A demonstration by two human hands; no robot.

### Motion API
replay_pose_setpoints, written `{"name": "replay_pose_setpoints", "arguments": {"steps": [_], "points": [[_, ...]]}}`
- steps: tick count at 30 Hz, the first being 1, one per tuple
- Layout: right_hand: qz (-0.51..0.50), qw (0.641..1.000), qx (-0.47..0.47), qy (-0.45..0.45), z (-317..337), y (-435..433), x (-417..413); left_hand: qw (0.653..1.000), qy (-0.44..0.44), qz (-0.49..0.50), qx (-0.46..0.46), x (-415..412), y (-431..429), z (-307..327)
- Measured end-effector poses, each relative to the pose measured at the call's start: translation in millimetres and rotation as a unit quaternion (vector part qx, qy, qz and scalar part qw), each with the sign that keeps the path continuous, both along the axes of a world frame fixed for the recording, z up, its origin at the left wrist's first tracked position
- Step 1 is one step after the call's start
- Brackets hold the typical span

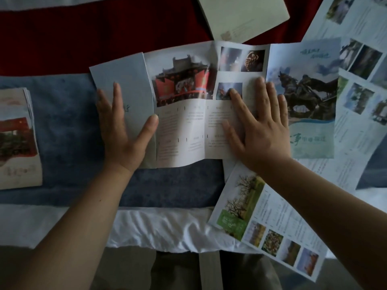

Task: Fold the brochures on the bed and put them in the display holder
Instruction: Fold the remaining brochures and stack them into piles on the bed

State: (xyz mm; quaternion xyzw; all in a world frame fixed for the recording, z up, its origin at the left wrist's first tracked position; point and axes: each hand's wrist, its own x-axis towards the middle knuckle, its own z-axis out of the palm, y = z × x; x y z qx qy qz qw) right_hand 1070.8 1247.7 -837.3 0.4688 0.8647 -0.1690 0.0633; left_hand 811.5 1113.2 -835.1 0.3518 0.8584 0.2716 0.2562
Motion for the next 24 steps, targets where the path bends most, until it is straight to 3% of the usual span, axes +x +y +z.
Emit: {"name": "replay_pose_setpoints", "arguments": {"steps": [3, 7, 24], "points": [[-0.001, 1.000, -0.006, -0.024, 8.6, 6.0, -2.1, 0.996, 0.053, 0.046, -0.063, -1.7, 8.0, 4.1], [0.024, 1.000, -0.005, -0.014, 9.7, 13.7, -23.5, 0.979, 0.134, 0.034, -0.147, -11.2, 11.8, -2.8], [0.017, 1.000, 0.020, -0.006, -2.6, 32.7, -63.1, 0.973, 0.181, 0.020, -0.142, -5.4, 14.3, -18.5]]}}
